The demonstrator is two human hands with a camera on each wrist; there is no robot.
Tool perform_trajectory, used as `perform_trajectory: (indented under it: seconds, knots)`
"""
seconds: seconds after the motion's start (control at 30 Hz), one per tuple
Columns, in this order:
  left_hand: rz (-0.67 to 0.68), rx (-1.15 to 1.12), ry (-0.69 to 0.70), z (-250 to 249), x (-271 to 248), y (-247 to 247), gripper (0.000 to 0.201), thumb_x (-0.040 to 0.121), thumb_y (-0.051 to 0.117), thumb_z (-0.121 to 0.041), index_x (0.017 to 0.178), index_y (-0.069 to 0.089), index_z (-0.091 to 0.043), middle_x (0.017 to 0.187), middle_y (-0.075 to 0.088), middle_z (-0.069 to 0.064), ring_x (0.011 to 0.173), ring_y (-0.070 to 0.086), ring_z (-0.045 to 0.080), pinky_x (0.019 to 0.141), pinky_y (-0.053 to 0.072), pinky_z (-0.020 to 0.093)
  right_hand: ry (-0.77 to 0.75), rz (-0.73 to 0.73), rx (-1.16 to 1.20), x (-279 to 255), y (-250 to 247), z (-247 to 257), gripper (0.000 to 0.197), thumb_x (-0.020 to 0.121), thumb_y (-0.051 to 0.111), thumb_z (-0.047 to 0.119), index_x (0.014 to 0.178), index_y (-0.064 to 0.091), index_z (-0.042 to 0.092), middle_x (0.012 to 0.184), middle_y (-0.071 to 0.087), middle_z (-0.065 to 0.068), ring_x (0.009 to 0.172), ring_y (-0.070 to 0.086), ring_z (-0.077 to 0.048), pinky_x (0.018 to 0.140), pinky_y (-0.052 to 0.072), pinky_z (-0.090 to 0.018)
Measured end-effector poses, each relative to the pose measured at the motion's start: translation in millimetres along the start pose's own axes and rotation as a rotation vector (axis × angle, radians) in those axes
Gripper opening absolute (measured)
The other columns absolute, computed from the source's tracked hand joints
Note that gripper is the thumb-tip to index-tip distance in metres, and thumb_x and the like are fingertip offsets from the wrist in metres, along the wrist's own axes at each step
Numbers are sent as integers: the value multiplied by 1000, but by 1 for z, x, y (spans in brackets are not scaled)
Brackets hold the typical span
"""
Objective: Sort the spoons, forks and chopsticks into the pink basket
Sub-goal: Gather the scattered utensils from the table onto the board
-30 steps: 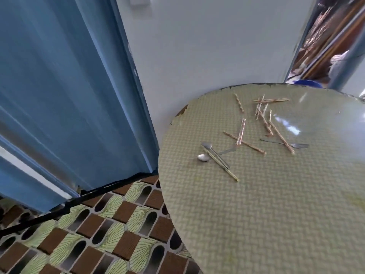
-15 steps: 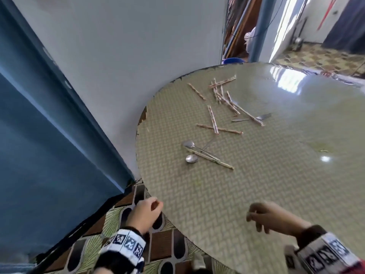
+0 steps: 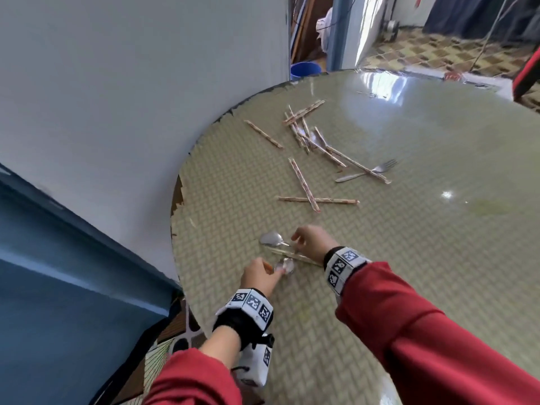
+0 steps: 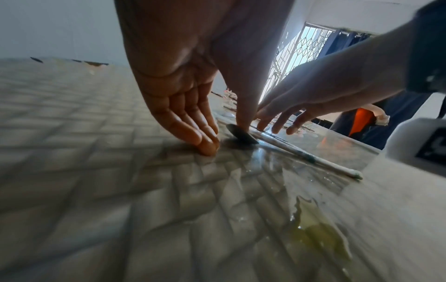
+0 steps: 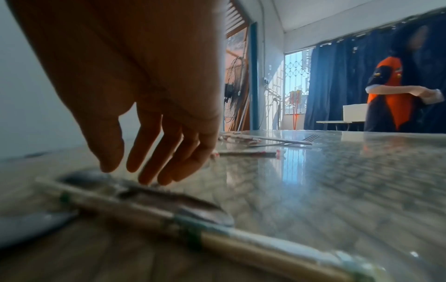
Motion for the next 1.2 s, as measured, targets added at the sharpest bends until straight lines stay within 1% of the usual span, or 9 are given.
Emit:
perform_trajectory:
  seconds: [0.3,0.43,0.53,0.63,0.77,0.87,0.93,1.07,1.2]
  knots:
    - [-99,-247,70,-6,28,-34,11,81,68,-16,84,58,-11,90,68,12,76,57,19,68,40,22,34,-232,191,2,-23,-26,15,88,47,-1,101,55,0,110,51,-17,99,52,-31,86,40,-31]
    - [-83,-407,136,-11,47,-48,7,85,63,-10,84,58,-14,91,67,9,81,60,18,80,52,35,9,-137,159,-15,-15,-33,22,79,70,22,91,53,15,89,53,0,82,50,-16,68,32,-22]
    - [-37,-525,145,-15,59,-49,8,88,61,-11,83,57,-17,93,68,12,75,64,17,78,54,38,49,-116,92,-21,0,-44,14,83,66,24,91,58,15,87,59,-2,84,52,-20,66,29,-22]
    - [-3,-655,135,-24,69,-52,12,91,55,-13,82,55,-21,85,63,4,64,62,3,62,52,26,60,-255,89,-21,-13,-50,11,91,57,20,86,62,11,77,56,2,86,49,-24,71,31,-28]
    - [-28,-813,74,-34,95,-63,19,95,49,-24,93,58,-8,84,61,5,77,61,18,60,52,24,100,-413,250,-13,-49,-53,17,95,50,18,88,58,5,76,54,-3,75,49,-21,68,39,-33]
    - [-22,-903,60,-51,115,-73,28,97,42,-31,107,51,-6,86,65,7,68,67,16,52,52,24,122,-495,374,6,-81,-50,15,95,50,15,91,56,2,72,52,-4,67,48,-21,64,36,-29]
    - [-6,-927,80,-66,126,-79,26,99,37,-33,106,43,-9,76,66,9,56,67,15,51,52,25,155,-526,338,23,-98,-49,19,93,54,19,92,59,0,76,54,-5,71,49,-21,64,29,-25]
    - [-1,-942,56,-84,149,-83,21,96,48,-22,106,33,-11,67,51,7,43,54,12,44,53,25,259,-445,323,68,-109,-46,30,87,63,29,104,59,4,98,64,-10,92,59,-25,78,42,-32]
    - [199,-916,25,-97,163,-66,7,90,50,4,98,50,2,79,56,13,45,58,4,47,52,16,338,-414,337,105,-99,-41,38,83,68,27,109,57,2,108,65,-15,101,60,-29,84,44,-33]
Point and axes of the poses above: each hand's wrist, its own x-axis towards the middle knuckle, its own y-axis out of the palm, z = x × y, the point moved 10 cm from there along x, towards the middle knuckle
